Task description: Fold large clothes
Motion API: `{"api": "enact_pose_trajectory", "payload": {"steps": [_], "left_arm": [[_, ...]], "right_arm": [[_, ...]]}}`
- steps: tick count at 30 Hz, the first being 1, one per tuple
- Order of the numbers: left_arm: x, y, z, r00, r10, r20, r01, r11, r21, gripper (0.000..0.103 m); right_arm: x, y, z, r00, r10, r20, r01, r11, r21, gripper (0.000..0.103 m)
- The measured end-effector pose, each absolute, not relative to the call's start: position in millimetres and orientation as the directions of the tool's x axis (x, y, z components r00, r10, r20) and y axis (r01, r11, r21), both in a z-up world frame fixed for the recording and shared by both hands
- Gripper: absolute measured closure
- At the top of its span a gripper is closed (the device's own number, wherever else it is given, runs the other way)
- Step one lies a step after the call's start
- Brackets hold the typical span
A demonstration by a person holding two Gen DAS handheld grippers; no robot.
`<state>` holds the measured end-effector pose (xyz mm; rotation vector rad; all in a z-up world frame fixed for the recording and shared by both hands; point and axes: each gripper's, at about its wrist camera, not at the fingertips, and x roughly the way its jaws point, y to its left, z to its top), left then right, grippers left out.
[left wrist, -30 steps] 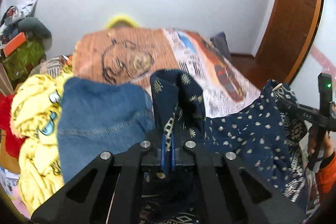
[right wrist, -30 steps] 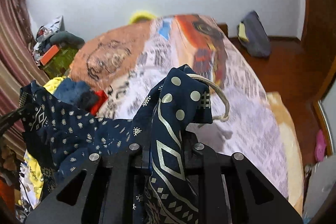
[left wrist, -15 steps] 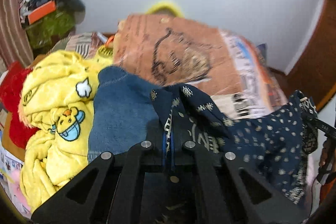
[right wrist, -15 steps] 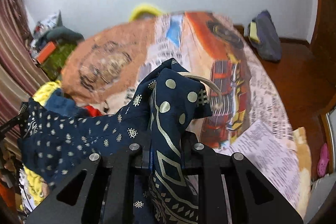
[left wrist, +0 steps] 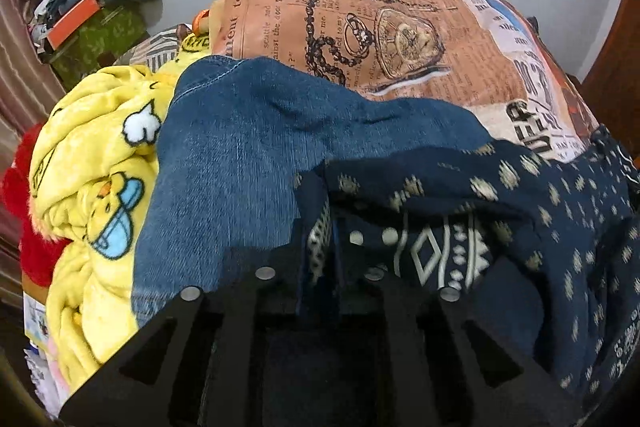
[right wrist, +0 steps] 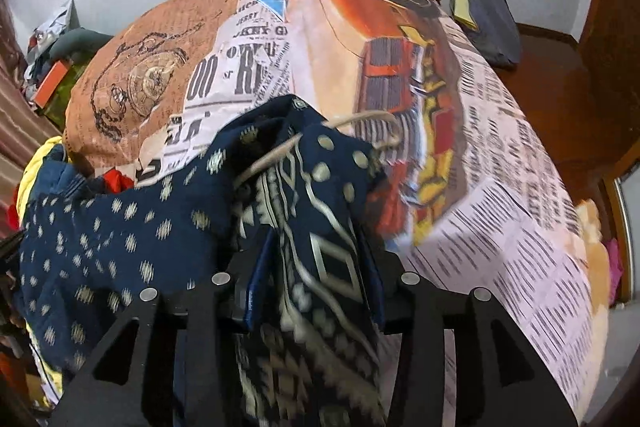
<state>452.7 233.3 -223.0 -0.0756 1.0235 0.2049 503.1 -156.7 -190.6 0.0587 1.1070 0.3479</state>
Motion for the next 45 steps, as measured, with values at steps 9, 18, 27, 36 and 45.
{"api": "enact_pose_trajectory", "payload": {"steps": [9,18,27,36,45], "left_arm": [[400.5,219.3,-181.8,0.542,0.119,-0.832,-0.171,0.985,0.029,0.045],[323.9,204.4,-122.8,0.626,0.083,-0.775,-0.113,0.993,0.016,0.024],[244.3,203.4,-99.5,0.667,0.01,-0.745,-0.061,0.997,-0.041,0.006],[192.6,213.7,-144.3,0.58,-0.08,-0.81,-0.079,0.985,-0.154,0.006],[174.5,202.8,-223.2,0.413,-0.184,-0.892,-0.079,0.968,-0.236,0.006]], "right_arm": [[440.7,-165.9,-141.0,0.428,0.278,-0.86,-0.321,0.936,0.143,0.059],[366.4,-169.5,-79.7,0.539,0.286,-0.792,-0.351,0.931,0.098,0.031],[302.8,-174.1,-44.0,0.609,0.309,-0.73,-0.356,0.929,0.096,0.02],[248.1,-177.5,-63.3,0.618,0.291,-0.731,-0.379,0.924,0.048,0.02],[226.8,-190.4,-122.4,0.504,0.24,-0.83,-0.333,0.94,0.07,0.02]]}}
